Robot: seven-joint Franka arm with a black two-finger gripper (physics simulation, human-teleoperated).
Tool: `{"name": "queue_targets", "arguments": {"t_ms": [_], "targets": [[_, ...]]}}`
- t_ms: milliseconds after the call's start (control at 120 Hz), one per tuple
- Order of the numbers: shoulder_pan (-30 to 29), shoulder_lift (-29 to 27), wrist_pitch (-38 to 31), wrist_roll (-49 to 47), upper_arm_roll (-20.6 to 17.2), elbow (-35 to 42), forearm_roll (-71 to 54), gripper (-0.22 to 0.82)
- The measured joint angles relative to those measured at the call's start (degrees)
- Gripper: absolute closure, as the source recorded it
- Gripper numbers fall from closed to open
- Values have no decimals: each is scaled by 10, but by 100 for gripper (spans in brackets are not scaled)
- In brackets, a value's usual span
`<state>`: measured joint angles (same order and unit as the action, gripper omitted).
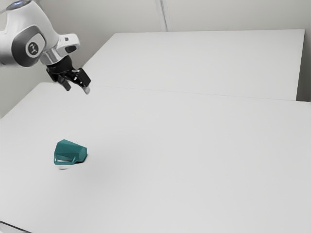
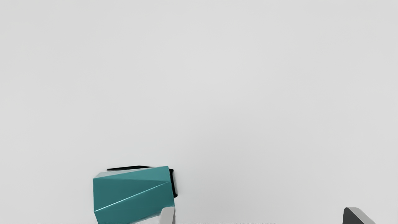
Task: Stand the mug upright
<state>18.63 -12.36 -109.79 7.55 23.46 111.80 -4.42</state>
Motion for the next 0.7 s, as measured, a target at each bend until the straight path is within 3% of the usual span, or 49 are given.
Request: {"name": "queue_targets", "arguments": {"t_ms": [333, 700], "targets": [[1, -43, -32, 19, 92, 74, 80, 2], [2, -62, -15, 151, 223, 131, 229, 2]]}}
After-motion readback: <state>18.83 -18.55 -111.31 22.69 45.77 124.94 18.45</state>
